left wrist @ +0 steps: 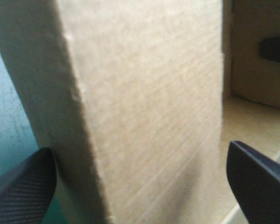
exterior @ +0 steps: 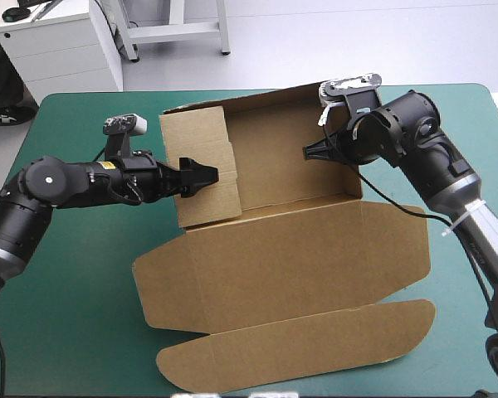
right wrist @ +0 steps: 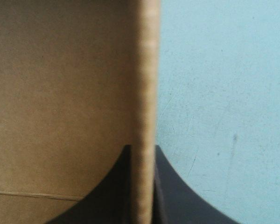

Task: Fold the box

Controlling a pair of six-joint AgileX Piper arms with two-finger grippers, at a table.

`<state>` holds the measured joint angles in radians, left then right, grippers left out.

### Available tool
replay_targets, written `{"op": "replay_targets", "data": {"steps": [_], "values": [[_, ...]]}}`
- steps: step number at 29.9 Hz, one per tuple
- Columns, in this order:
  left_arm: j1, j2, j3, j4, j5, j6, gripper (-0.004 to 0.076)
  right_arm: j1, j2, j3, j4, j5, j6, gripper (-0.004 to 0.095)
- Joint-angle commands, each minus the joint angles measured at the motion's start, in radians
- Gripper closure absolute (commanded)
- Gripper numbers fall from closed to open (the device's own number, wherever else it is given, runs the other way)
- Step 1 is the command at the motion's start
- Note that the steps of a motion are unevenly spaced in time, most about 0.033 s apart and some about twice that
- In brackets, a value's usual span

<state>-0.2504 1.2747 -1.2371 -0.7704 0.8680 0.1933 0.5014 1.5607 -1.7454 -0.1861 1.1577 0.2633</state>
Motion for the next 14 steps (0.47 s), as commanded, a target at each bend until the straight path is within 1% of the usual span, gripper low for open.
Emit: {"op": "replay_targets", "data": {"steps": [1,4,7,14], "values": [[-0.061,-0.031,-0.035,0.154,-0.107,-0.175,0.0021,0.006,-0.039,-0.032,-0.016,-0.063,0.022,0.0908],[-0.101,-0.029,-0.035,0.28,-0.151,-0.276,0.0021,0.014,-0.039,-0.032,-0.019,-0.065,0.034,0.0908],[-0.124,-0.025,-0.035,0.359,-0.183,-0.348,0.002,0.043,-0.039,-0.032,-0.049,-0.069,0.049,0.0908],[-0.126,-0.019,-0.039,0.39,-0.212,-0.371,0.0021,0.154,-0.039,-0.032,-0.193,-0.067,0.143,0.0908]]}}
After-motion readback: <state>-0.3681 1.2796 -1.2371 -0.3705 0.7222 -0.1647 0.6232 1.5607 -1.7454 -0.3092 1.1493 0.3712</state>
